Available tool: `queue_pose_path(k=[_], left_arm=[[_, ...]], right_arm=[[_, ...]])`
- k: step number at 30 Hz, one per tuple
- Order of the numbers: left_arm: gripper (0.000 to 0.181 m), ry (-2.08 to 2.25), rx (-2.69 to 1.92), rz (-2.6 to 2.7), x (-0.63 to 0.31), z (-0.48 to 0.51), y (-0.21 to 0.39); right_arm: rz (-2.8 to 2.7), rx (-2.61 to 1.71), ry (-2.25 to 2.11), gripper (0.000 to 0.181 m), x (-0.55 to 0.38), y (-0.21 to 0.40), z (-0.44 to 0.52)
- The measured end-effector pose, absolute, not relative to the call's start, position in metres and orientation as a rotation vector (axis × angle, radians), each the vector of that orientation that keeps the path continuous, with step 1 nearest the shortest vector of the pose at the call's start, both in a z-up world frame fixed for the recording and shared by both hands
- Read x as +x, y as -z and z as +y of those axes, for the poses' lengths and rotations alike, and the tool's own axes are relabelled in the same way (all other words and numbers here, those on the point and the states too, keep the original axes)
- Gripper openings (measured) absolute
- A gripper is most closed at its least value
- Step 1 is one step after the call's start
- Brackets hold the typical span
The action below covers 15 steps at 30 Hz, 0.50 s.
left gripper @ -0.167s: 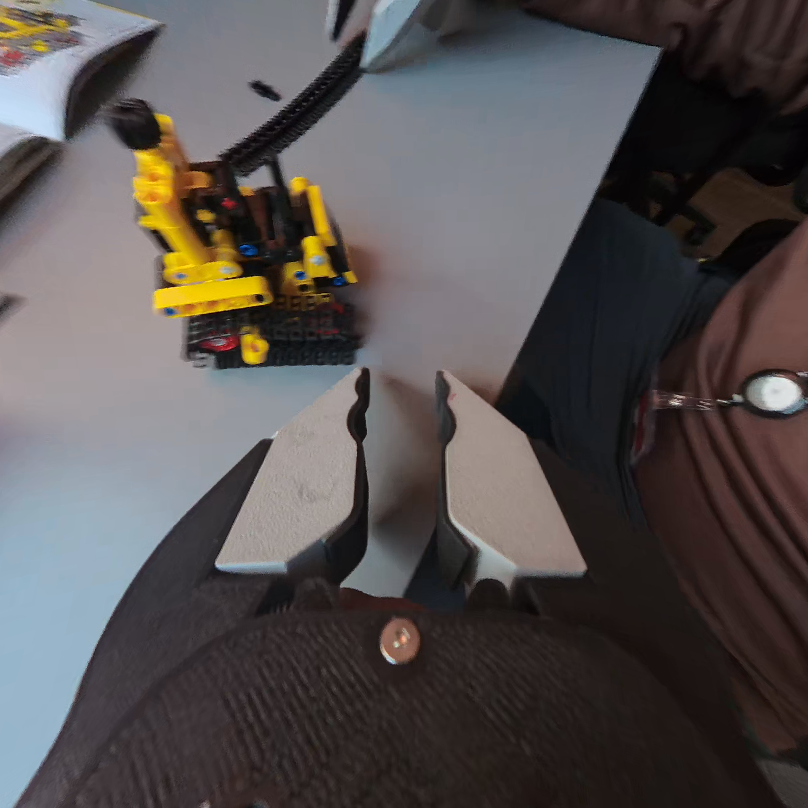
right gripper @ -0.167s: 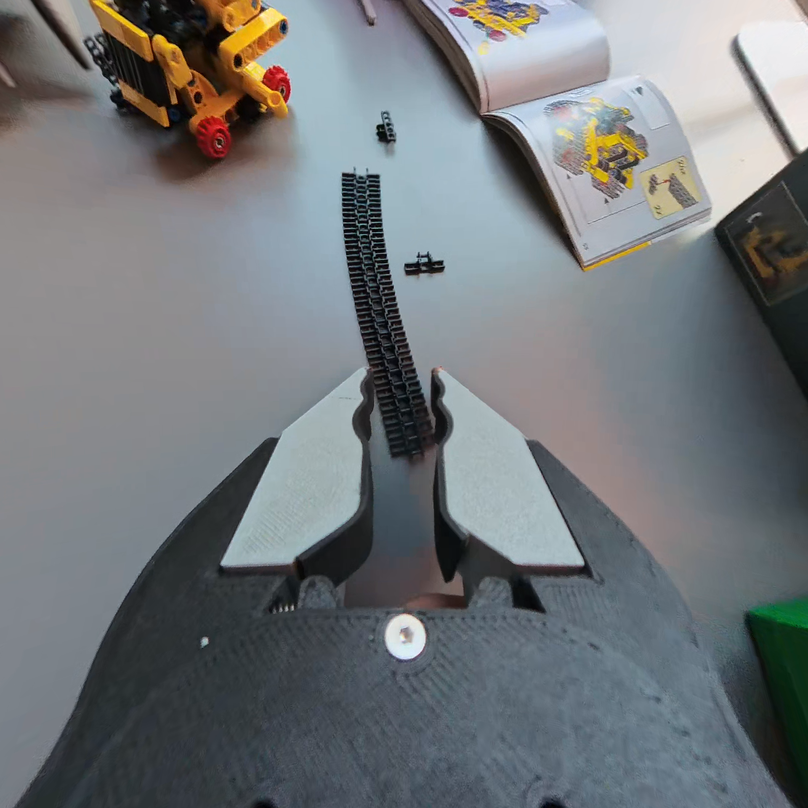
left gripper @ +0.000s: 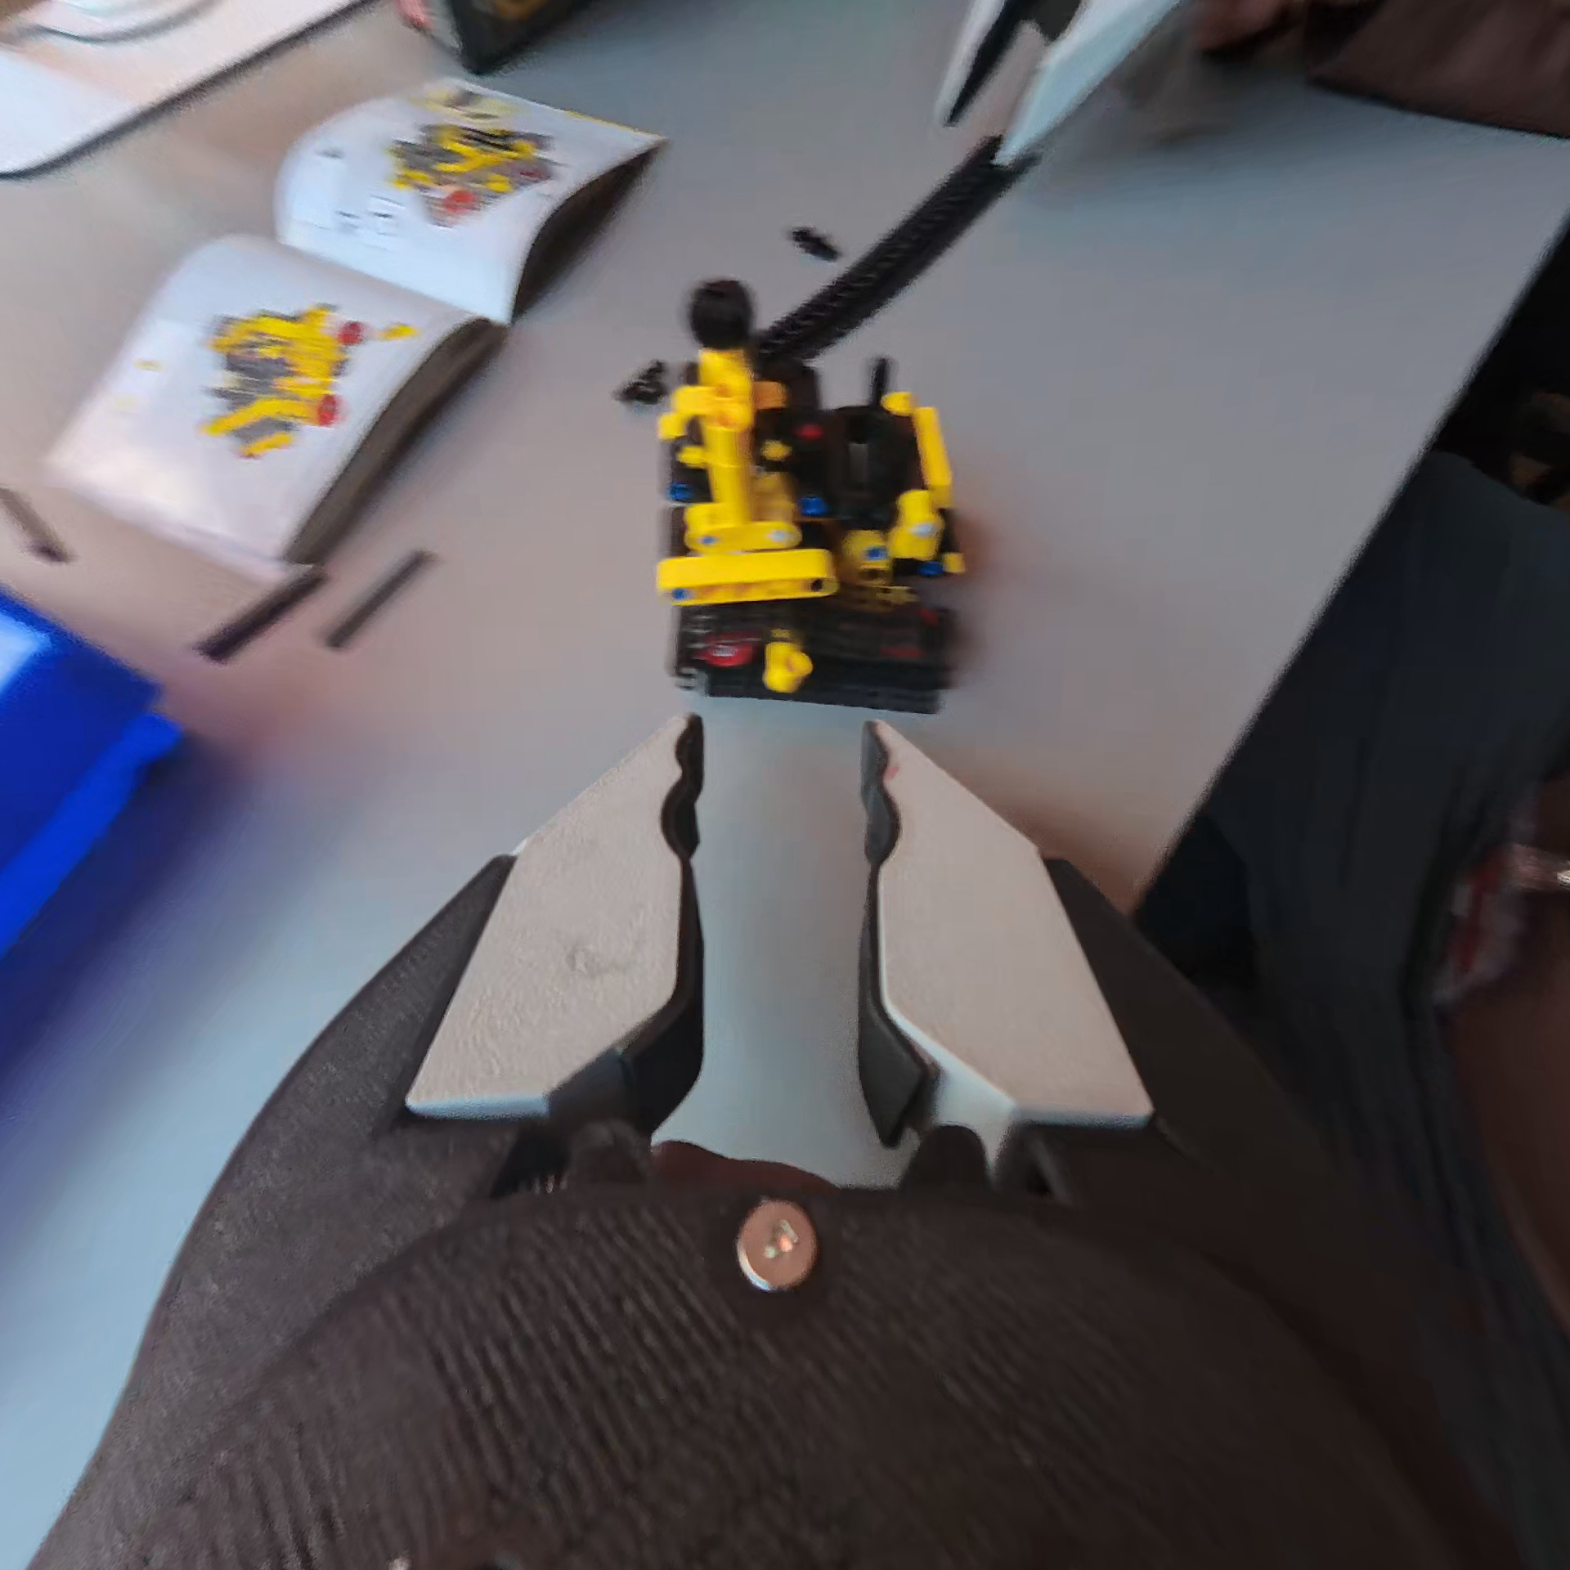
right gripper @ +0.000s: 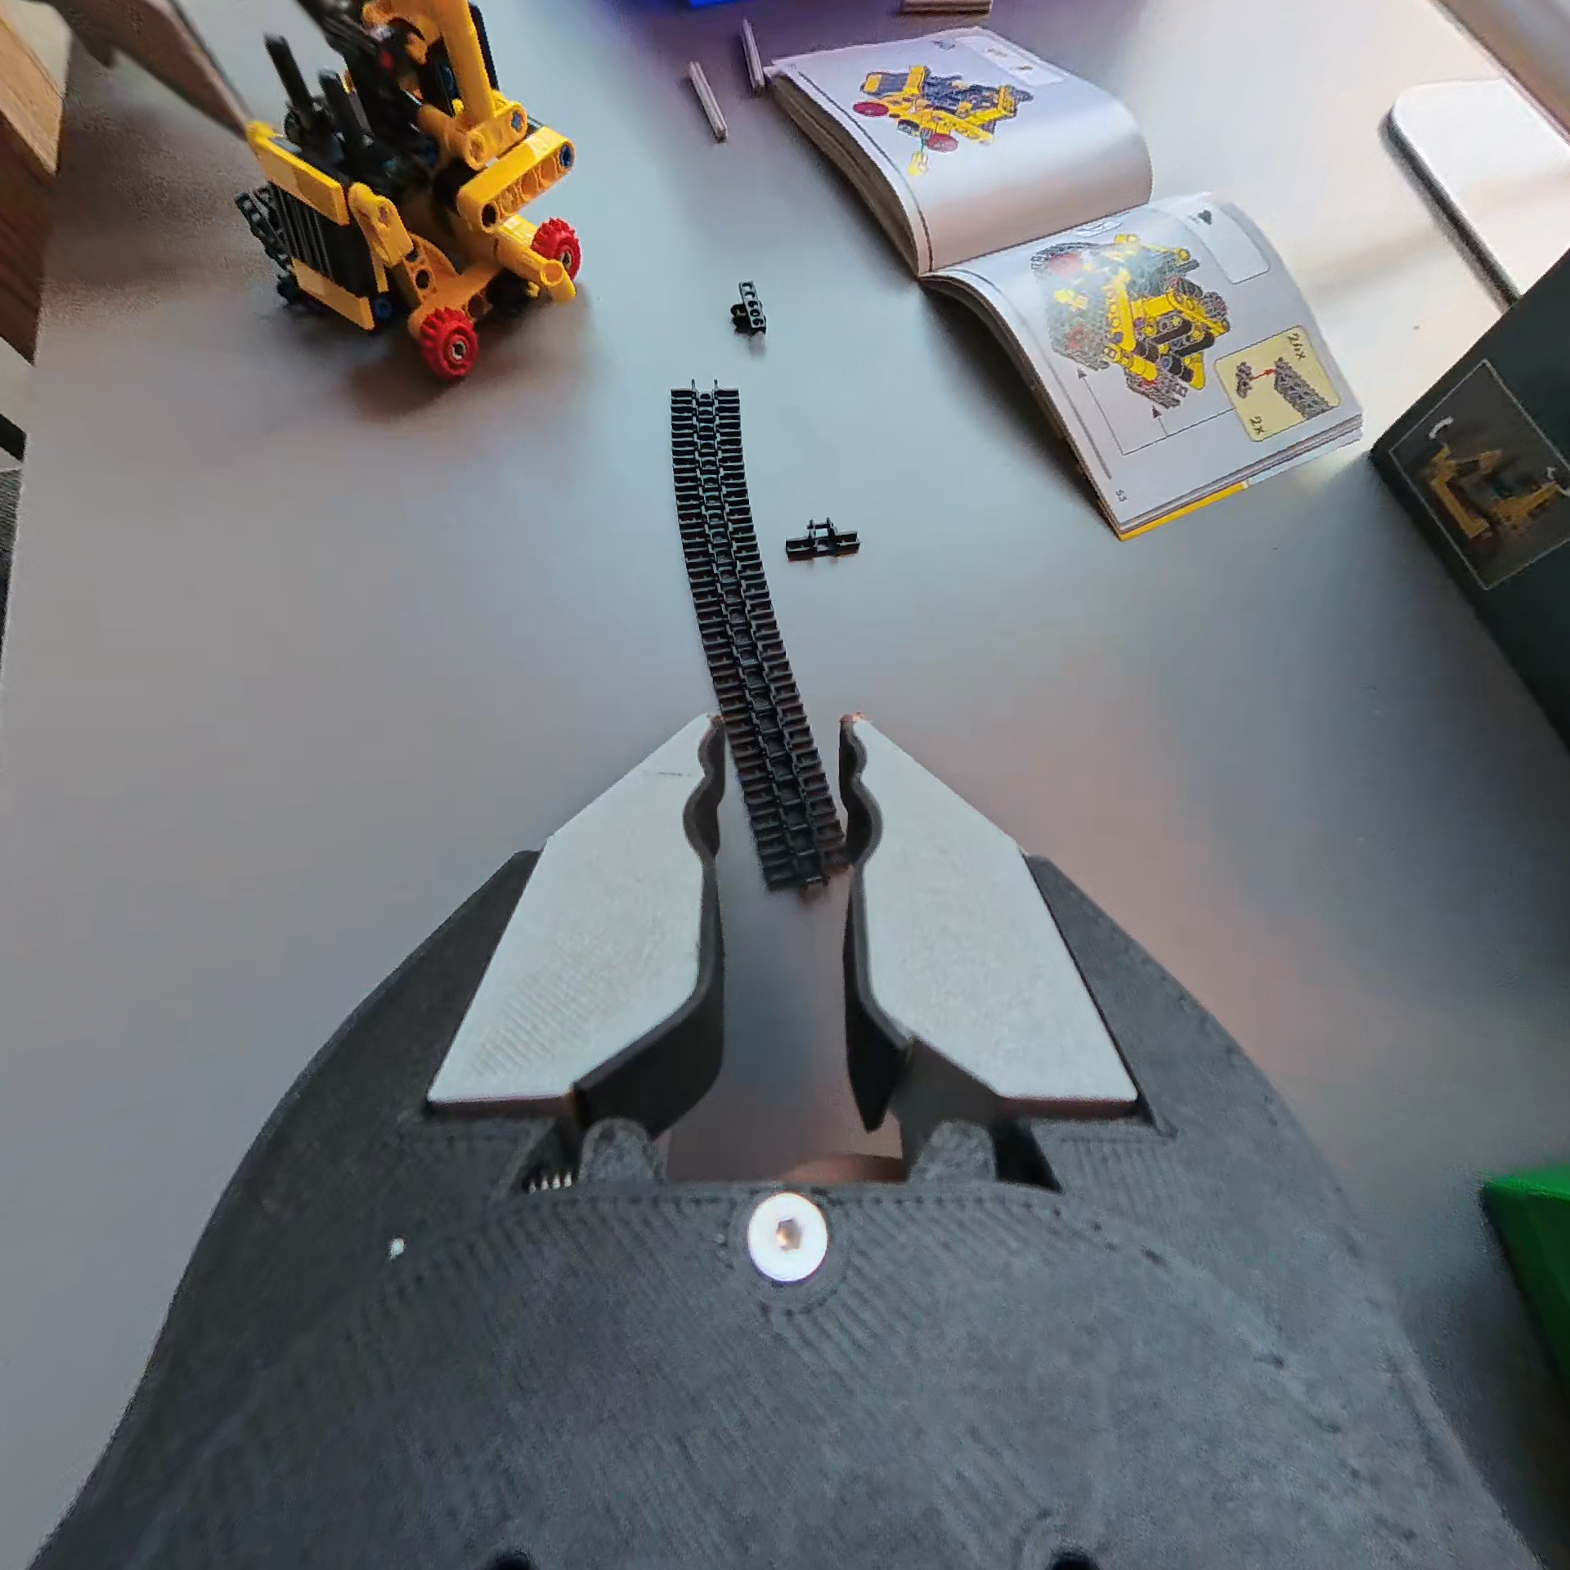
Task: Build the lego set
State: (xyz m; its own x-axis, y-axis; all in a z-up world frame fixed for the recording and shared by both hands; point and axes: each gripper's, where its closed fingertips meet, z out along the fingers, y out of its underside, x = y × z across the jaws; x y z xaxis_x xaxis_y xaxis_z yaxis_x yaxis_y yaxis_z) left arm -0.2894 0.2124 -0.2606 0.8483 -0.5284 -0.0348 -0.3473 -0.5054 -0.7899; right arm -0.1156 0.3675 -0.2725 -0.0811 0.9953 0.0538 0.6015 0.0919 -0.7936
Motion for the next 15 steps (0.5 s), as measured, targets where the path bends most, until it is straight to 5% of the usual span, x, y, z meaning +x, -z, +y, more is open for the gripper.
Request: queue_pose_path(k=[9, 15], left_arm=[[0.056, 0.355, -2.161, 0.738, -0.287, 0.233, 0.271], [0.023, 0.266, -2.221, 0.764, -0.268, 0.228, 0.283]], right_arm=[[-1.756, -1.557, -0.898, 0.028, -0.119, 0.267, 0.357], [-1.775, -1.584, -0.775, 0.029, -0.119, 0.277, 0.365]])
